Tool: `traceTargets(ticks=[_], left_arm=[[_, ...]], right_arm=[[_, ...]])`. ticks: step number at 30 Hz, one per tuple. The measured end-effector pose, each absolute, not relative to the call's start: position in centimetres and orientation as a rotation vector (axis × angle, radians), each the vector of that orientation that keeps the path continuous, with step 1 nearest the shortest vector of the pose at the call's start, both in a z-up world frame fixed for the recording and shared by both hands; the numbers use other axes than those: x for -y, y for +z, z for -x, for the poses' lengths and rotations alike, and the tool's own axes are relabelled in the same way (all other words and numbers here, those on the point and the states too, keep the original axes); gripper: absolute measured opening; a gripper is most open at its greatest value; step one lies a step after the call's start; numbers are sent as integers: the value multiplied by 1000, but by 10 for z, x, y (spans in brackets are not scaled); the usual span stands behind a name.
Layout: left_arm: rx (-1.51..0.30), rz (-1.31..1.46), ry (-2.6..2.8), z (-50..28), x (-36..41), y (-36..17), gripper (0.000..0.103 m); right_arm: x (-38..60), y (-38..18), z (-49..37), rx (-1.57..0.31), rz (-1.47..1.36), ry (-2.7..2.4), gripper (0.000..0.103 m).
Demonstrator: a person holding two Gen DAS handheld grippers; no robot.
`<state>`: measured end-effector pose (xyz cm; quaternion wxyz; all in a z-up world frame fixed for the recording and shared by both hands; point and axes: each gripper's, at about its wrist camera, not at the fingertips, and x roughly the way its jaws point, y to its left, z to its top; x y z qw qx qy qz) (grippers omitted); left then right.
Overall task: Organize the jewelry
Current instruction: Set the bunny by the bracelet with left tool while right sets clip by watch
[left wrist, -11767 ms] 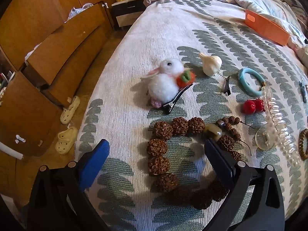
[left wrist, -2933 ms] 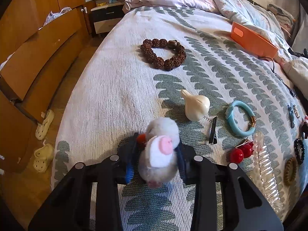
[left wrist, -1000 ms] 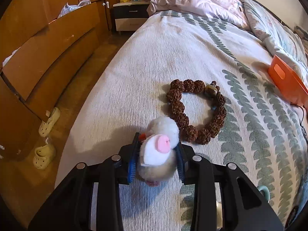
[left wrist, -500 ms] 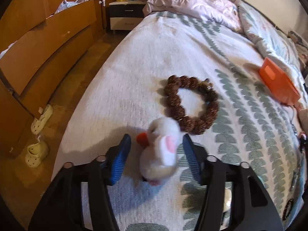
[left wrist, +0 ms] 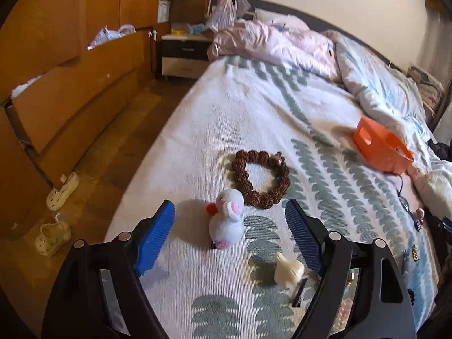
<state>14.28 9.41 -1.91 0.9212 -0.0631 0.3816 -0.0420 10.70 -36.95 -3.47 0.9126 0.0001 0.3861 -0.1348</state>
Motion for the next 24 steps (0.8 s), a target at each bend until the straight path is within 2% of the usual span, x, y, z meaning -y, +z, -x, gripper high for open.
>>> traceTargets(ticks=[9,17,24], left_arm=[[-792,39,-117,-112,-60,-30,84],[-845,13,-117,-95,-47,-46,84],[-883,-9,-105,-89,-38,-59,84]], right_arm=[[331,-24,-64,-782,-55,-163,88],[278,-52,-2,-842,12,-104,88],[269,-67,17,-871,26,-115,88]])
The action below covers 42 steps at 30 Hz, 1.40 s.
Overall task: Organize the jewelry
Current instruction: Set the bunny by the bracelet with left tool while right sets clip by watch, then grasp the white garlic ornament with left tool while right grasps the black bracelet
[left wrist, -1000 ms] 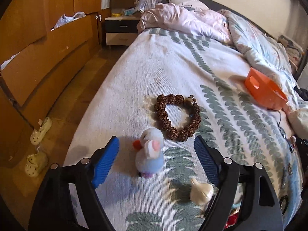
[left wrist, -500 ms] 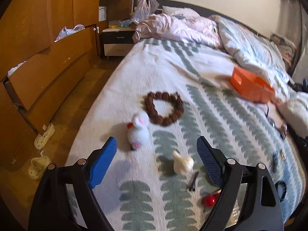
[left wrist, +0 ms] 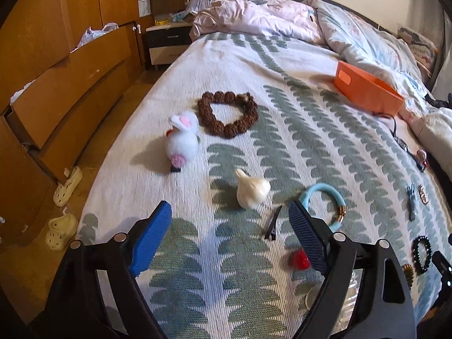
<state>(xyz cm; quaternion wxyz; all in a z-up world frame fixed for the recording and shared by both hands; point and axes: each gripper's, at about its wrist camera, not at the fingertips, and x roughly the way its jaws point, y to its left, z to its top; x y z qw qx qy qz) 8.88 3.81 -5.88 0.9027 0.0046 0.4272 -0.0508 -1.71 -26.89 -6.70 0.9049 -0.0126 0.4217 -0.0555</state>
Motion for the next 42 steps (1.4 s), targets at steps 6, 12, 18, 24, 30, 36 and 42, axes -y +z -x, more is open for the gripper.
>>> traceTargets(ticks=[6,12,18,24,30,36,42], left_arm=[[-893,-61,-92,-90,-24,-72,84],[-929,-76,-82,-101,-19,-82,84],[-937,-72,-80,-110,-14,-84,84],[-982,-91,-87,-124,-3,-96,84],[-986,-85,-91,-125,-4,-98,84],[-987,-91,-89,-125,-3,-98,84],[-985,-92,-89,-126,-3,-98,84]], right_arm=[[259,-72,9,-880,75,-116,88],[249,-83,1,-893,142,-154,88],[257,-86,-2,-912,106,-162,88],[261,-94,-6,-958,36,-128,76],[275,-91,-6,-958,-66,-113,72],[270,-97,-9,-962,-29,-132,73],[270,-93,-8,-952,-52,-115,55]])
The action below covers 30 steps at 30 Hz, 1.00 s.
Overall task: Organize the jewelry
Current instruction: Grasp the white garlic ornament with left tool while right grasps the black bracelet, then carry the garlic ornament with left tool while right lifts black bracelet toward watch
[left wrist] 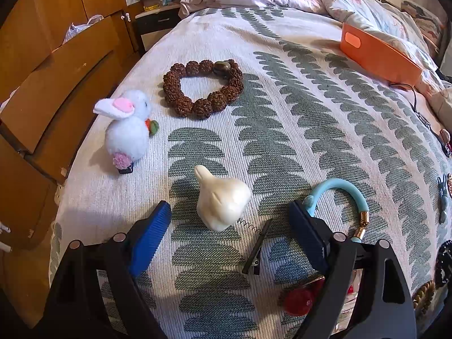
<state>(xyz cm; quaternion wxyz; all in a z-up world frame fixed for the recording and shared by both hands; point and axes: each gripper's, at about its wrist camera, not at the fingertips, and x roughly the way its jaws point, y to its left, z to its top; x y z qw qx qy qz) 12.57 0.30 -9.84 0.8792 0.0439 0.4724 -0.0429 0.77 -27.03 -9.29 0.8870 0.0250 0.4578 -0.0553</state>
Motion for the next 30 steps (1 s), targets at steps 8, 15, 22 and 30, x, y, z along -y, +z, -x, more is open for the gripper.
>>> traceTargets(ticks=[8,15,22,30], left_arm=[[-974,-105,-103,-123,1,-96,65],[-966,-99,-136,-121,2,-93,41],[-971,-67,-166,-118,-4,-90,34],[-931,-50,-204,-108,-8,-75,34]], right_arm=[[261,-93,-7,-956,-49,-75,29],[268,-91,-5,-956,-115,-61,12],[271,-87,-3,-948,-161,-50,11],[278,-68,6,-873,-187,-46,11]])
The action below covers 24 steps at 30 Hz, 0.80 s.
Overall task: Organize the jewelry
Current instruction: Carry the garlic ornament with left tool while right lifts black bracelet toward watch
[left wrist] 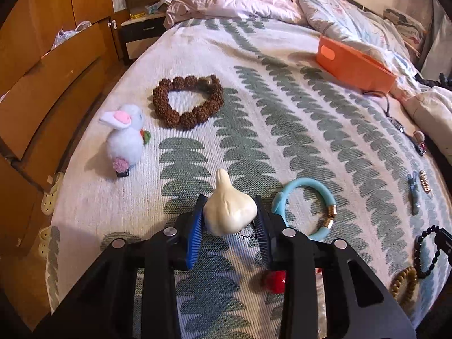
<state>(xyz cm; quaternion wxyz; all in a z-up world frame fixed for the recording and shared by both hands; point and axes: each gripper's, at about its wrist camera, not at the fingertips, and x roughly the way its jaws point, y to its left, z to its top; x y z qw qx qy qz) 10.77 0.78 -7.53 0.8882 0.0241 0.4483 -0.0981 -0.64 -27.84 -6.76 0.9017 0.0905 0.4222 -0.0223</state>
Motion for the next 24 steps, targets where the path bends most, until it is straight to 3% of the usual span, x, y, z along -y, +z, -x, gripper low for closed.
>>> traceTargets(ticks=[14,24], left_arm=[[-832,5,-223,-107,-20,-44,34],[-844,2,-212,-138,-7,-47,34]], right_arm=[[283,-21,17,-720,-186,-18,11],[323,16,-24,-673,-189,-67,11]])
